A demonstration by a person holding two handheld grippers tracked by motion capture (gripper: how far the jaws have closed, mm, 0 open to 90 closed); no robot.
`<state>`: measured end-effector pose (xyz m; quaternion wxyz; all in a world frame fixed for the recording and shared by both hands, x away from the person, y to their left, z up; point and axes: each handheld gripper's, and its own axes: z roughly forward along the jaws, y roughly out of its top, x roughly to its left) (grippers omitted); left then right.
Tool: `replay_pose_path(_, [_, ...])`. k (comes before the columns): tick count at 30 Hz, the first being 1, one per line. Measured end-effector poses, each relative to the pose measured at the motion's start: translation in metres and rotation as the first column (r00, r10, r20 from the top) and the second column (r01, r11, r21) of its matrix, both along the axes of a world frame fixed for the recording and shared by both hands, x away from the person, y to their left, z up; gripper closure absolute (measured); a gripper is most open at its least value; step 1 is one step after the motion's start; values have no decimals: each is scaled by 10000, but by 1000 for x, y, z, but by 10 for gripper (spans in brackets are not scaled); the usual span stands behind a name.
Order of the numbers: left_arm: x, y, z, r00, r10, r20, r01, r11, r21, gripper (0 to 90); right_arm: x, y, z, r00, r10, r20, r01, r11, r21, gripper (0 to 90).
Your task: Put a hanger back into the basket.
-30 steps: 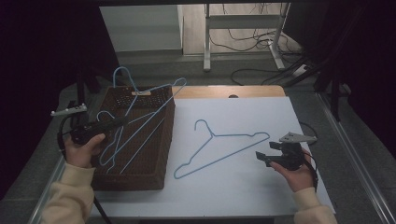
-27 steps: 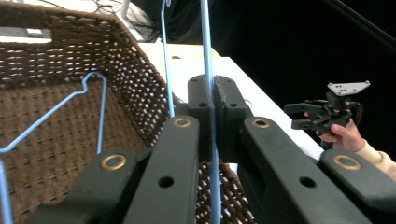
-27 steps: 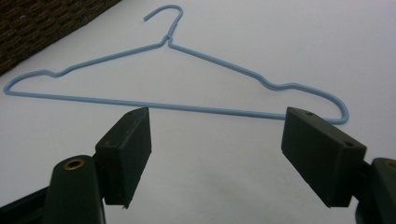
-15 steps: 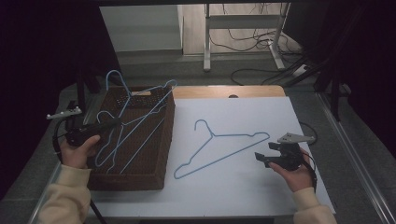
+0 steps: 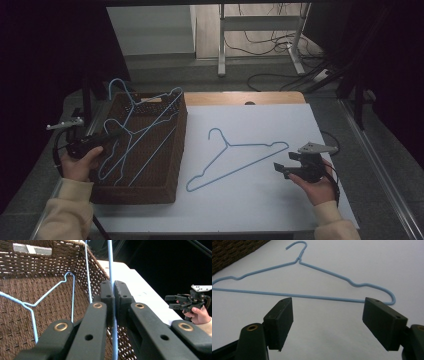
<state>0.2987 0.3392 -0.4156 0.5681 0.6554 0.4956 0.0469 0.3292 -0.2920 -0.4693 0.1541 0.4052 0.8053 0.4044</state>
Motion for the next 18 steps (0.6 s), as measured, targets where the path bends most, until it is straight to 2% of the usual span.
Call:
replay_pose_path(6, [-3, 7, -3, 9999, 128, 9, -128, 9999, -85, 864, 0, 0, 0, 10000, -25, -18, 25, 10000, 17, 248])
replay_pose_path(11, [-3, 7, -8, 9997, 113, -233, -113, 9999, -28, 864, 0, 0, 0, 10000, -22, -16, 22, 10000, 6, 248])
replay_pose_path(18, [-3, 11, -13, 9992, 125, -372, -131, 9998, -141, 864, 0, 0, 0, 10000, -24, -8, 24, 10000, -9, 248])
